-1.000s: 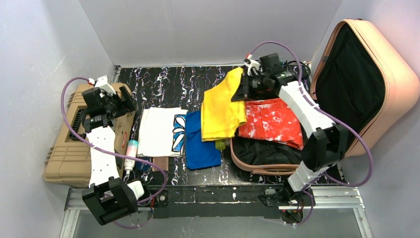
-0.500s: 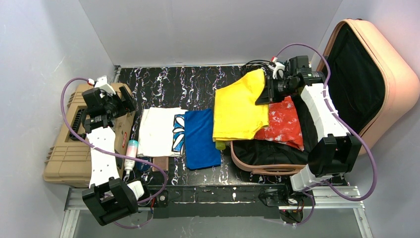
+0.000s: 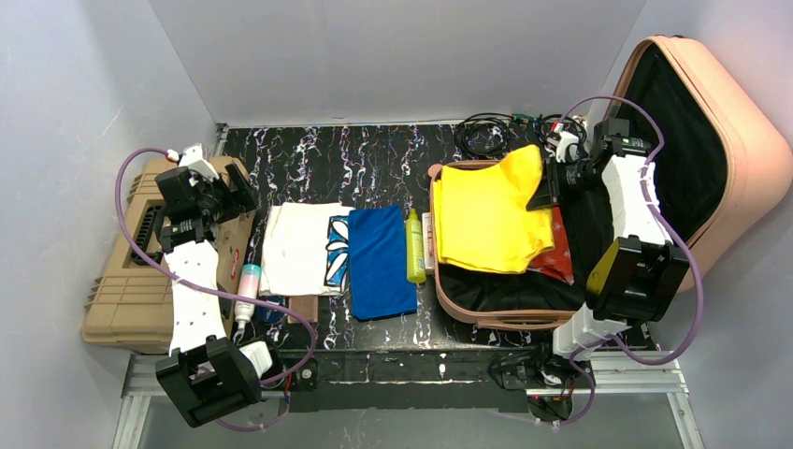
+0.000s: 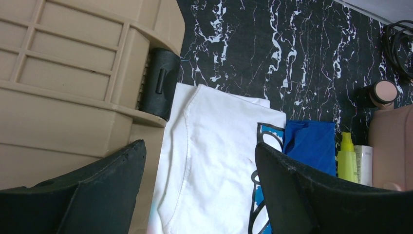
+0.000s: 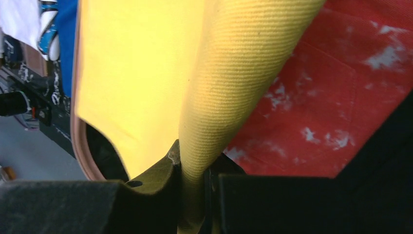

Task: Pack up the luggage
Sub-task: Place the clothes in the luggage.

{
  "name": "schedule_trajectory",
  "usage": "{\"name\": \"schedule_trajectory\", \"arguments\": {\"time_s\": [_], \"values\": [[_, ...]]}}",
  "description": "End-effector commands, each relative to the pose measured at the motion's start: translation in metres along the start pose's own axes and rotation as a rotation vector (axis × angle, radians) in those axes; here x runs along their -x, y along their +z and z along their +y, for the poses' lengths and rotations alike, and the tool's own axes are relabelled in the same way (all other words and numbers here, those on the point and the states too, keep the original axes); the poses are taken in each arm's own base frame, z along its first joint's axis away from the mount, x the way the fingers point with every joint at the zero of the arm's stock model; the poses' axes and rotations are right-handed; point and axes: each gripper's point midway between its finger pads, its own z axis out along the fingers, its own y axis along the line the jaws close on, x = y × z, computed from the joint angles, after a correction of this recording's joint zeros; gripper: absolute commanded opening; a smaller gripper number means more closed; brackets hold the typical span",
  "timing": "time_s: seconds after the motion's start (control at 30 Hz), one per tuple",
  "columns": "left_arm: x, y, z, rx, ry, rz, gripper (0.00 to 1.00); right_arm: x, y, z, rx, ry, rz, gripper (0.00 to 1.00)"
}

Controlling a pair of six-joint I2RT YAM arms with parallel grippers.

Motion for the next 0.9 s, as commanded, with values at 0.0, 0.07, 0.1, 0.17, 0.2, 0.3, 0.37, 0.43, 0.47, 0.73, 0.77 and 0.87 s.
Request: {"name": "schedule_trajectory", "arguments": {"time_s": [0.0,0.07,0.1,0.17,0.2,0.3,0.37,0.43,0.47,0.73,0.77,0.87], "values": [[-0.013,0.001,0.01,0.029,-0.018,0.029,0.81,-0.005,-0.009,-0.024,-0.035,-0.084,0.018,0.01],[-0.013,0.001,0.01,0.028,-0.019,0.028,0.81,-0.008,-0.01,-0.034,-0.046,-0.084,0.024,0.01],[-0.013,0.002,0.01,0.027,-0.02,0.029,0.81,-0.009,-0.01,-0.038,-0.051,-0.084,0.027,0.01],[-0.013,0.002,0.01,0.025,-0.022,0.031,0.81,-0.013,-0.01,-0.046,-0.058,-0.088,0.04,0.01],[-0.013,0.002,0.01,0.025,-0.022,0.031,0.81,-0.015,-0.01,-0.049,-0.056,-0.085,0.044,0.01],[-0.015,0.003,0.011,0.026,-0.024,0.033,0.81,-0.018,-0.012,-0.051,-0.036,-0.078,0.043,0.01],[-0.015,0.003,0.011,0.026,-0.024,0.035,0.81,-0.017,-0.014,-0.051,-0.035,-0.082,0.033,0.01],[-0.014,0.003,0.011,0.026,-0.025,0.033,0.81,-0.014,-0.017,-0.054,-0.054,-0.092,0.017,0.01],[-0.014,0.003,0.011,0.026,-0.026,0.033,0.81,-0.016,-0.017,-0.057,-0.067,-0.087,0.015,0.01],[-0.015,0.003,0.01,0.022,-0.026,0.035,0.81,-0.028,-0.009,-0.082,-0.151,-0.078,0.027,0.27],[-0.015,0.003,0.01,0.023,-0.027,0.036,0.81,-0.03,-0.008,-0.085,-0.159,-0.074,0.033,0.38],[-0.015,0.003,0.01,0.021,-0.026,0.037,0.81,-0.029,-0.01,-0.095,-0.211,-0.078,0.043,0.61]]}}
